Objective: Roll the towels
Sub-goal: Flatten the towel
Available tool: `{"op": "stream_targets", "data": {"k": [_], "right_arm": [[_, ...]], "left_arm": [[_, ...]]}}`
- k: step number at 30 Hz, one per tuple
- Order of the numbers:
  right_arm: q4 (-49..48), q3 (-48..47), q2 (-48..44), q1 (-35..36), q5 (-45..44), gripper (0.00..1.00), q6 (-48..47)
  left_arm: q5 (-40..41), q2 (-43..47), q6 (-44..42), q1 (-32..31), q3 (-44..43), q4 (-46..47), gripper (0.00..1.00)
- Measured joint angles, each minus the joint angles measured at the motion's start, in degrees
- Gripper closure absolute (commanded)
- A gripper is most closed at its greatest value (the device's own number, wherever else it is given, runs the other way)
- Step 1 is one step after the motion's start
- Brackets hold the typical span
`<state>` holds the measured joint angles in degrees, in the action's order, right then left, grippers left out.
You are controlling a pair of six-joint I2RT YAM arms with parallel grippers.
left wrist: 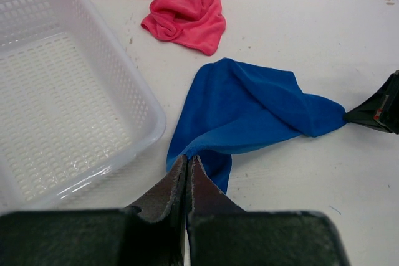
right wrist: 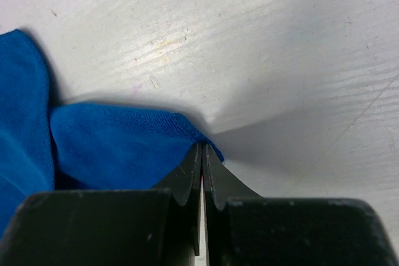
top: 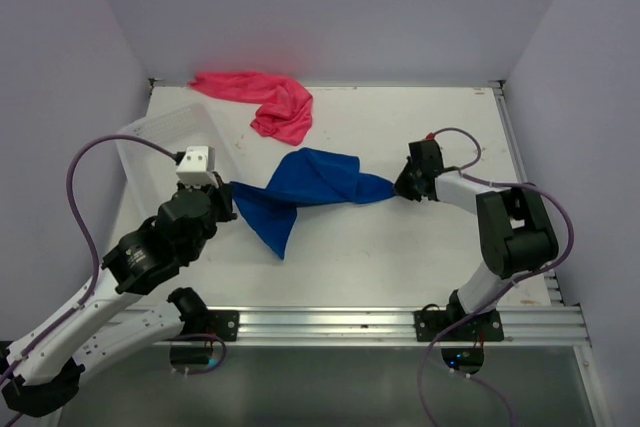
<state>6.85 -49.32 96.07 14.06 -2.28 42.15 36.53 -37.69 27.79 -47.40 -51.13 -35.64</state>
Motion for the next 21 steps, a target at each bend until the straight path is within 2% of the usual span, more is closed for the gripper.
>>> {"op": "stream_targets", "data": {"k": [12, 13, 14, 15, 21], "right_arm": [[5.90, -2.71, -8.13, -0.72, 3.37, 1.00, 1.05], [5.99, -3.23, -8.81, -0.98, 3.52, 0.96, 1.09], [6.03, -3.72, -9.29, -1.09, 3.54, 0.68, 1.05], [6.10, -4.15, -9.51, -1.20, 3.56, 0.63, 1.27], [5.92, -4.37, -6.75, -1.36, 4.87, 0.49, -1.11]], "left_arm": [[2.43, 1.53, -0.61, 0.00, 0.00, -0.85, 1.00], [2.54, 1.66, -0.61, 0.00, 0.00, -0.98, 1.00], [2.60, 1.88, -0.61, 0.00, 0.00, -1.18, 1.00], [2.64, 2.03, -0.61, 0.00, 0.00, -1.33, 1.00], [2.45, 2.29, -0.61, 0.00, 0.02, -1.44, 1.00]]}}
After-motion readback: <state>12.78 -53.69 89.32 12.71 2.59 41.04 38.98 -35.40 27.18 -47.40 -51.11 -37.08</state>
